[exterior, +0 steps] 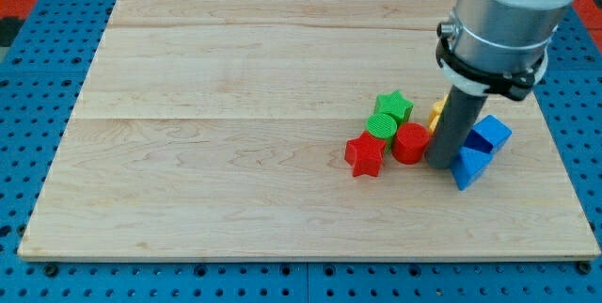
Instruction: Slide the red star into the green star
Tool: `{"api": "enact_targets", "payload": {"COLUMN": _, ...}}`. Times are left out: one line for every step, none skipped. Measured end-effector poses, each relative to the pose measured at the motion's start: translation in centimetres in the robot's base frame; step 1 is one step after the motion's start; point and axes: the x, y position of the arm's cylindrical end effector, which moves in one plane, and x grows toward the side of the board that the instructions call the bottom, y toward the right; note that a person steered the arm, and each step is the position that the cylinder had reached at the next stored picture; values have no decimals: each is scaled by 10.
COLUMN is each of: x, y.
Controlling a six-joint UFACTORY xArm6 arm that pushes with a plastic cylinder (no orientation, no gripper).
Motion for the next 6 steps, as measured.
{"api": "enact_targets", "payload": {"x": -27, "y": 0}}
{"api": "enact_targets", "payload": {"x": 8, "y": 0}}
{"api": "enact_targets", "payload": {"x": 75, "y": -26}}
{"api": "enact_targets", "payload": {"x": 90, "y": -108}}
{"api": "enact_targets", "payload": {"x": 53, "y": -119}}
{"api": "enact_targets", "payload": {"x": 32, "y": -93}}
